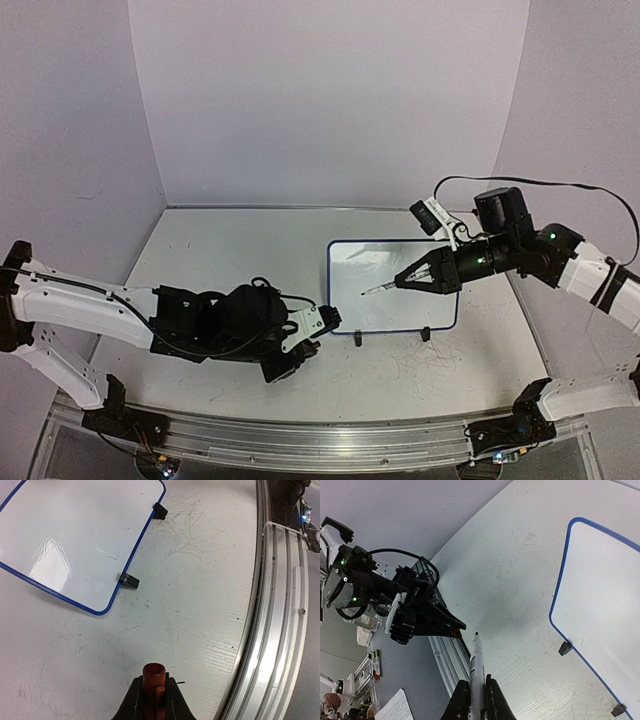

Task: Write a sentence on the whiteboard
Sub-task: Open the pen cap from the whiteboard marker, then place the pen cap at the center of the board.

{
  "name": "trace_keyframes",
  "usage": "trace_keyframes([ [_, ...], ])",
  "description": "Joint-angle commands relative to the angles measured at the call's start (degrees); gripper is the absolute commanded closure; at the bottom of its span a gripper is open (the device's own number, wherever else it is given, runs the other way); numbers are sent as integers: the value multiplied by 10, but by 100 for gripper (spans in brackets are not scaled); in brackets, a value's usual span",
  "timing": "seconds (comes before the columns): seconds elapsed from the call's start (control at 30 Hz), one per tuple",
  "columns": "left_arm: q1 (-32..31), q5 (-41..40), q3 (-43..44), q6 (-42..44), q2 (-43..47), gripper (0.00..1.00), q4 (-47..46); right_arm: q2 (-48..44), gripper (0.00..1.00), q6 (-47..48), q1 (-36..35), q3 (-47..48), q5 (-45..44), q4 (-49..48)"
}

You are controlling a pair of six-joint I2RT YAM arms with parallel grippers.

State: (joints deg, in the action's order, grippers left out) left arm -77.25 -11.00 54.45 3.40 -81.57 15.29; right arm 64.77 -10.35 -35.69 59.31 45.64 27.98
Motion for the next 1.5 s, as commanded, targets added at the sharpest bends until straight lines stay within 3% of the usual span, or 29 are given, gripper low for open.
trace_keyframes([
  [0.0, 0, -31, -9, -18, 39, 100, -4, -6, 100, 10, -3, 8, -39, 5],
  [0.2, 26, -89, -49, -135, 65, 100, -54, -38, 100, -10, -3, 19, -170, -12],
  [0.33, 90, -97, -96, -250, 75, 100, -89, -69, 100, -38, -3, 6, -250, -61],
  [0.47, 147, -104, -116, -350, 47, 100, -84, -127, 100, -80, -3, -28, -290, -150],
  [0.6, 162, -116, -108, -410, -10, 100, -76, -175, 100, -110, -3, -62, -309, -221],
  [0.93, 162, -146, -32, -466, -156, 100, -28, -258, 100, -117, -3, -107, -358, -248],
  [1.17, 162, -182, -32, -472, -168, 89, -23, -265, 100, -111, -4, -119, -372, -241],
  [1.47, 162, -182, -27, -474, -184, 84, -18, -259, 100, -99, -3, -108, -366, -248],
])
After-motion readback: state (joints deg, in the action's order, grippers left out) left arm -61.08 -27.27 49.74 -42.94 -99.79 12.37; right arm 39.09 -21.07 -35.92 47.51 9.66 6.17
